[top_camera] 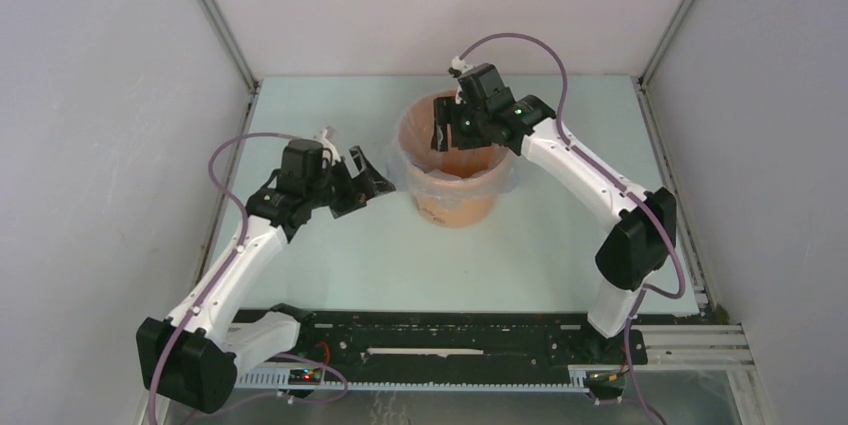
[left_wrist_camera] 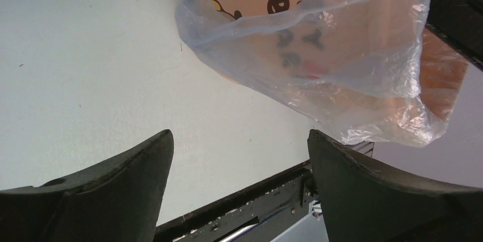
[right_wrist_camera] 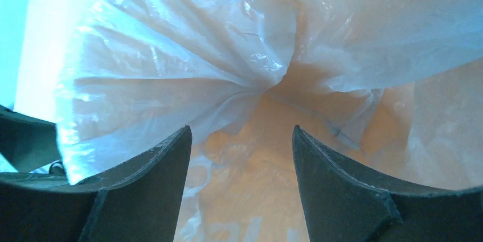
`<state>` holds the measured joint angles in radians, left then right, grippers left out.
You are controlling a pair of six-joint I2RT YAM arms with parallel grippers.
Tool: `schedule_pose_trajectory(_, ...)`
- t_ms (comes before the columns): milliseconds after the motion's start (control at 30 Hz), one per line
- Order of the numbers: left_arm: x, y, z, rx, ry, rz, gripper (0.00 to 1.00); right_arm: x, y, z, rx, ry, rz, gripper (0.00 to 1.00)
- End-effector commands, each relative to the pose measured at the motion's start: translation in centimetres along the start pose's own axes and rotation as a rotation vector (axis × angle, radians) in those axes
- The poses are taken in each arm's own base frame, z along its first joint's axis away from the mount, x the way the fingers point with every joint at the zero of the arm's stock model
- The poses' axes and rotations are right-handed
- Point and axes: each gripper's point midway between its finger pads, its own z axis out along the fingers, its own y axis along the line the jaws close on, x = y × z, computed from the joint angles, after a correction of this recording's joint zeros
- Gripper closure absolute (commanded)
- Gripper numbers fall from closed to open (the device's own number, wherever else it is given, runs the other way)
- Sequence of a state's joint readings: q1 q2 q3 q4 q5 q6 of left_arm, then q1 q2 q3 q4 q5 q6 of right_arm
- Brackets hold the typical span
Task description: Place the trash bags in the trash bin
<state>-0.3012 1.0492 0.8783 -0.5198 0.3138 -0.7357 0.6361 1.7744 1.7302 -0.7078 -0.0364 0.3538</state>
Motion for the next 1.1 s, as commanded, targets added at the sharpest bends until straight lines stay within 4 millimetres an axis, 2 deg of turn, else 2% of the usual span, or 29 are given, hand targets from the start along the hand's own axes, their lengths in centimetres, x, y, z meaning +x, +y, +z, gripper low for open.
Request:
schedule_pose_trajectory(0, 0.2, -0.4, -0.9, 0.022, -0.019, 0.007, 0.07, -2.5, 1.1, -4.9, -0.035, -0.071, 0.008, 0.26)
schedule_pose_trajectory(167, -0.9, -2.2, -2.8, 0.071, -0.077, 0.034, 0.06, -4.1, 1.5, -10.7, -0.067, -0.161, -0.008, 0.22)
schedule_pose_trajectory(233, -1.6, -3.1, -3.8, 0.092, -0.109, 0.045, 0.06, -4.4, 1.3, -13.4, -0.072, -0.21, -0.018, 0.2)
schedule_pose_trajectory(333, -2.5, -4.6, -5.0, 0.13, -0.147, 0.045, 0.05, -4.2, 0.4, -16.4, -0.066, -0.253, -0.003, 0.17)
schedule_pose_trajectory(433, -3.0, -5.9, -5.8, 0.178, -0.172, 0.04, 0.05, -2.9, -0.8, -18.5, -0.07, -0.265, 0.026, 0.16)
schedule_pose_trajectory(533, -3.0, -6.5, -6.3, 0.209, -0.185, 0.046, 0.05, -0.1, -2.2, -19.7, -0.069, -0.252, 0.022, 0.15)
schedule_pose_trajectory(633, -2.5, -6.1, -6.2, 0.21, -0.179, 0.042, 0.04, 3.9, -3.5, -19.5, -0.066, -0.222, 0.006, 0.14)
schedule_pose_trajectory(667, -2.3, -6.0, -6.1, 0.209, -0.174, 0.039, 0.04, 5.8, -4.1, -18.9, -0.061, -0.189, 0.014, 0.14)
schedule_pose_trajectory(700, -2.1, -5.9, -6.1, 0.208, -0.171, 0.037, 0.04, 6.6, -4.1, -19.0, -0.07, -0.183, 0.023, 0.13)
schedule_pose_trajectory(767, -2.0, -5.8, -6.0, 0.208, -0.168, 0.035, 0.04, 9.5, -4.3, -17.3, -0.099, -0.136, 0.038, 0.13)
schedule_pose_trajectory(833, -2.0, -5.7, -6.1, 0.206, -0.172, 0.031, 0.05, 11.5, -3.9, -15.7, -0.123, -0.11, 0.023, 0.13)
schedule_pose_trajectory(933, -2.2, -6.0, -6.4, 0.211, -0.182, 0.024, 0.04, 13.6, -2.6, -12.5, -0.117, -0.112, -0.041, 0.11)
schedule_pose_trajectory(1067, -2.3, -6.2, -7.2, 0.216, -0.203, 0.017, 0.04, 13.8, -2.3, -8.5, -0.07, -0.225, -0.02, 0.1)
